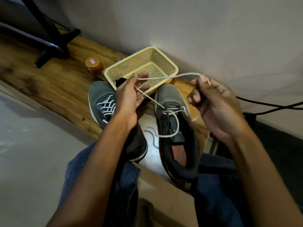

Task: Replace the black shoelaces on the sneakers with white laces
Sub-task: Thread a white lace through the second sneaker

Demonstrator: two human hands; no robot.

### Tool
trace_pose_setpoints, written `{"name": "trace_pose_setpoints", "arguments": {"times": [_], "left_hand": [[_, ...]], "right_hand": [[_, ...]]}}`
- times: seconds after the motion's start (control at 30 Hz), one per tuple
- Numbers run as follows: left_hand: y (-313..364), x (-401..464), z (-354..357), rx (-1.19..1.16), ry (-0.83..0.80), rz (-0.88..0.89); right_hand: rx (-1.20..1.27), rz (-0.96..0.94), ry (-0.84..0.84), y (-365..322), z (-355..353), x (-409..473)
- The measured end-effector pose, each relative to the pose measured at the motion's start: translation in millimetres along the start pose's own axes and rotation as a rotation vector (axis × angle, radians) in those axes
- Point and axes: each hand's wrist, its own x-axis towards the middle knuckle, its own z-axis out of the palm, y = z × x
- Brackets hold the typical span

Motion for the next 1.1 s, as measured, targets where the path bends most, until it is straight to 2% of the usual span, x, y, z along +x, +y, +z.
{"name": "trace_pose_setpoints", "arguments": {"times": [0.13, 0.2, 0.3, 0.4, 0.47, 0.53, 0.57, 0.63, 0.7, 0.73, 0.8, 0.93, 1.03, 1.1], "left_hand": [[-5.2, 1.5, 1.3, 0.146, 0.087, 0.128], [-6.8, 1.1, 2.2, 0.168, 0.111, 0.207], [-8.6, 2.0, 0.8, 0.161, 0.174, 0.237], [-10.8, 3.3, 0.1, 0.263, 0.245, 0.300], [-13.0, 0.1, 2.7, 0.369, 0.323, 0.425], [-14.4, -5.9, 8.0, 0.502, 0.357, 0.621], [-15.4, -8.8, 11.8, 0.566, 0.280, 0.726], [-19.9, -13.3, 20.9, 0.684, -0.052, 0.842], [-27.5, -15.5, 26.2, 0.792, -0.355, 0.835], [-31.3, -15.9, 27.1, 0.818, -0.424, 0.827], [-35.8, -15.8, 25.8, 0.804, -0.424, 0.809], [-31.5, -12.1, 22.7, 0.737, -0.363, 0.734], [-28.6, -8.6, 16.5, 0.779, -0.283, 0.658], [-29.1, -7.4, 11.8, 0.905, -0.225, 0.595]], "right_hand": [[-0.234, -0.022, 0.225, 3.6, -17.1, 4.0], [-0.350, -0.001, 0.355, 4.5, -25.2, 2.4], [-0.414, -0.001, 0.495, 3.2, -38.1, 0.1], [-0.436, -0.022, 0.537, 6.1, -46.9, 1.1], [-0.529, -0.079, 0.501, 10.3, -45.8, 2.5], [-0.668, -0.151, 0.383, 14.0, -38.9, 2.4], [-0.738, -0.163, 0.300, 16.4, -34.2, 1.6], [-0.850, -0.170, 0.152, 19.4, -23.8, -0.9], [-0.829, -0.192, 0.058, 21.0, -17.2, -2.8], [-0.781, -0.184, 0.037, 20.6, -15.4, -3.9], [-0.662, -0.143, 0.056, 18.1, -13.6, -5.2], [-0.470, -0.074, 0.237, 12.1, -16.6, -5.0], [-0.611, 0.043, 0.307, 12.7, -28.3, -1.3], [-0.785, 0.142, 0.232, 16.2, -37.7, 0.9]]}}
